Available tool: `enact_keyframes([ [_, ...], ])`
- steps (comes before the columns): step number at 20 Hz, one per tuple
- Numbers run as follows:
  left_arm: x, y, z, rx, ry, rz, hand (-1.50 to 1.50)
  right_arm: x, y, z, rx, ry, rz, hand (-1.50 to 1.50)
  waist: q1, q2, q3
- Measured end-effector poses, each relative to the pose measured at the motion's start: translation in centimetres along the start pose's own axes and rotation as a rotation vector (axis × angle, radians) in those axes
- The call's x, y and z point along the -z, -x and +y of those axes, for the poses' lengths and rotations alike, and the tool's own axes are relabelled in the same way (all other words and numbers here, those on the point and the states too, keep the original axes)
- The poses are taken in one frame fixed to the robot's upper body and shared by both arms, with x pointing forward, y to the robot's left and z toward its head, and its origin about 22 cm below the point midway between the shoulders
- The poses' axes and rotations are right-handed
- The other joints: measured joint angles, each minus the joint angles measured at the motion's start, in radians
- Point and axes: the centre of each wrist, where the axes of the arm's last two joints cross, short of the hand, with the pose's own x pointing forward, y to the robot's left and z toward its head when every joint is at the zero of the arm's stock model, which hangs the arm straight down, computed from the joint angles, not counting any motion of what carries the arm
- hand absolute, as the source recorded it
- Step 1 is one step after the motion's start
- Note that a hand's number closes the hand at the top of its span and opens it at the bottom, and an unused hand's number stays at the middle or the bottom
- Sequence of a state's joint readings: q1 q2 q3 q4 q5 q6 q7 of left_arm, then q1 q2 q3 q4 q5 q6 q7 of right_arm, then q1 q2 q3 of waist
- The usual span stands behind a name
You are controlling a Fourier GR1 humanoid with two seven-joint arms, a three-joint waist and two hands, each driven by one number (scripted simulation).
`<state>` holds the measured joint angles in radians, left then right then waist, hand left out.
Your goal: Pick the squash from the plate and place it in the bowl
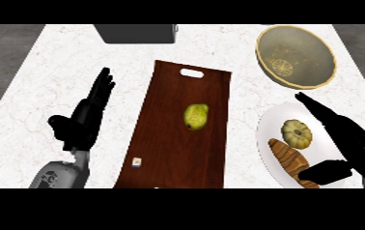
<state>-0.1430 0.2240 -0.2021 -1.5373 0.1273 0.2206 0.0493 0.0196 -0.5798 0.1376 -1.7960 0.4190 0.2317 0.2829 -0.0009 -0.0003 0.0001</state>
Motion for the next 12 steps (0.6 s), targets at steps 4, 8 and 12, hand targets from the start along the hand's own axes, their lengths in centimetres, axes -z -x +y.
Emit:
enact_keyframes([
  [4,0.5,-0.1,-0.3,0.007,0.001,0.009,0.0,-0.5,1.4,0.5,0.055,-0.007,-0.032,-1.5,-0.002,0.0,0.0],
  [8,0.6,-0.5,-0.4,0.007,-0.002,0.005,0.0,-1.0,1.0,1.2,0.099,-0.01,-0.056,-1.5,-0.002,0.0,0.0],
  [12,-0.1,-0.2,-0.8,0.007,-0.003,0.002,0.0,-0.7,1.1,0.7,0.143,-0.016,-0.055,-1.5,0.0,0.0,0.0],
])
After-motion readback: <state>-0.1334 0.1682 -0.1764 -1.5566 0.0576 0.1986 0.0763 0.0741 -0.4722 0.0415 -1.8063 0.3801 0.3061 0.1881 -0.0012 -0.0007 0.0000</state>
